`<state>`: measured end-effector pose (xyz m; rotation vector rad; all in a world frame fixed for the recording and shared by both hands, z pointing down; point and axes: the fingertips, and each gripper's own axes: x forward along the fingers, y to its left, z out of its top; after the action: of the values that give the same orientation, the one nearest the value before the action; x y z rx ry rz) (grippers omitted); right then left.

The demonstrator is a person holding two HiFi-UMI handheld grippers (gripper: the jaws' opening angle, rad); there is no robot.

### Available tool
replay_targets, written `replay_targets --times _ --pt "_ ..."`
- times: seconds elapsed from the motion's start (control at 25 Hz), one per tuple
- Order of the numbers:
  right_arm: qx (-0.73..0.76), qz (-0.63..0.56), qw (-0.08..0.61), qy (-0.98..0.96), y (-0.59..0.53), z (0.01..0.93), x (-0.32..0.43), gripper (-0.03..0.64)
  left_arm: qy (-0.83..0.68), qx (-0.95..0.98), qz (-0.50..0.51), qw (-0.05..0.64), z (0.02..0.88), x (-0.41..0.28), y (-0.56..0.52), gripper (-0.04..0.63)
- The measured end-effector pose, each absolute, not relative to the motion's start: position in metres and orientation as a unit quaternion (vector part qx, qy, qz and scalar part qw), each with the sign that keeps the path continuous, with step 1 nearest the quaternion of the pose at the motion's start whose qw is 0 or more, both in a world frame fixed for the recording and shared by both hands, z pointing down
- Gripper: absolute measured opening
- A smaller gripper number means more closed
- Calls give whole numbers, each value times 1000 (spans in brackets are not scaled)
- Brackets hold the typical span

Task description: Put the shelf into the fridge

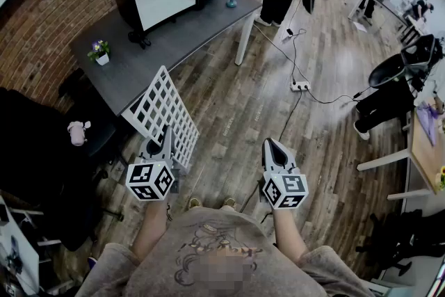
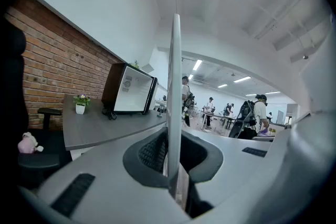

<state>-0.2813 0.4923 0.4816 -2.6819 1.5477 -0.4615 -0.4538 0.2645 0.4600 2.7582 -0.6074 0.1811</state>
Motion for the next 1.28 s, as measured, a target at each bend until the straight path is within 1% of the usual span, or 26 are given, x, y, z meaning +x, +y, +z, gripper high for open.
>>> replay_targets --times 0.24,0.72,0.96,1.28 --pt "-846 -137 34 514 483 476 -289 -3 -209 962 62 164 463 -456 257 48" --pt "-851 -143 28 505 458 493 -310 -3 -175 969 76 154 475 -459 230 48" --pt "-857 -152 38 492 444 499 -320 -3 -160 971 80 157 478 -457 214 48" --pt "-863 -154 34 479 429 500 -291 -3 -144 974 83 157 484 -424 192 48"
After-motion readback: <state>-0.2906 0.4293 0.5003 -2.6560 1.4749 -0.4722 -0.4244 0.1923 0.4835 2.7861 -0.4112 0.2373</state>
